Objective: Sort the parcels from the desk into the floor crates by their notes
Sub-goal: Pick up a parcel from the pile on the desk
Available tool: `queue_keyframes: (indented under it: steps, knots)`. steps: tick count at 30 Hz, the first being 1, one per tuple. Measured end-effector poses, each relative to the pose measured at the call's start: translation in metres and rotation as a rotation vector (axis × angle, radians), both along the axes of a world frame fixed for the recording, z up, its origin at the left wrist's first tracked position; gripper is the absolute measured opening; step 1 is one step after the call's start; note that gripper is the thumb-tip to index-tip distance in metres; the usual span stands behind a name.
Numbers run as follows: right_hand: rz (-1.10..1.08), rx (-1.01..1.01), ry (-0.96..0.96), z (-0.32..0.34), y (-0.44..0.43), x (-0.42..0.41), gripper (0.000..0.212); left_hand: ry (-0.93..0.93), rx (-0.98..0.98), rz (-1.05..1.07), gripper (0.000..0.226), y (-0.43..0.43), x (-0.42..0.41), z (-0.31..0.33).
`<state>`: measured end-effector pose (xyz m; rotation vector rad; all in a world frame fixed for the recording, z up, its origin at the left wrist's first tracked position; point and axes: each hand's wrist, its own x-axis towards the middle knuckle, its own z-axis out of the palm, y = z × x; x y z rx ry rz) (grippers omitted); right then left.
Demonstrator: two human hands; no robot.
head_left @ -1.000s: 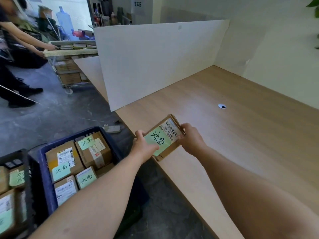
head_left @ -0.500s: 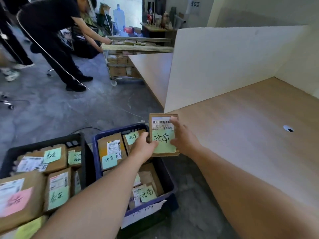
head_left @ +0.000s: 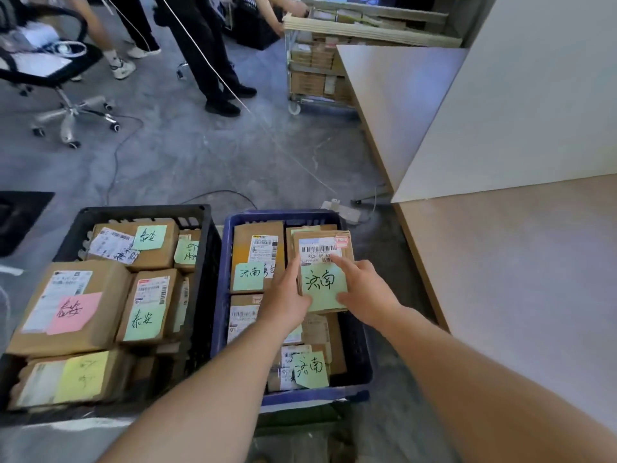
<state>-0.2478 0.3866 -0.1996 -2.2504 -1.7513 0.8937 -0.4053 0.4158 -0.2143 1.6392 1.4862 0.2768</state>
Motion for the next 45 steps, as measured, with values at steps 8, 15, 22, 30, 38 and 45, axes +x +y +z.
queue_keyframes:
  steps: [8,15,22,30,38,45]
  knots:
    - [0.079,-0.165,-0.014,-0.085,-0.002,0.025,0.07,0.114,-0.131,-0.02,0.084,-0.01,0.026,-0.086]
    - [0.09,-0.269,-0.05,-0.138,0.0,0.026,0.069,0.179,-0.18,-0.046,0.08,-0.015,0.035,-0.137]
    - [0.037,-0.316,-0.038,-0.168,0.017,0.024,0.067,0.236,-0.13,-0.116,0.071,-0.006,0.043,-0.163]
    - [0.048,-0.267,-0.237,-0.169,0.004,0.015,0.069,0.175,-0.051,-0.163,0.066,-0.007,0.033,-0.171]
    - [0.046,-0.213,-0.187,-0.171,0.008,0.013,0.07,0.222,-0.013,-0.208,0.069,0.0,0.029,-0.173]
    - [0.118,-0.321,-0.256,-0.201,0.0,0.004,0.075,0.317,-0.053,-0.341,0.069,-0.006,0.023,-0.195]
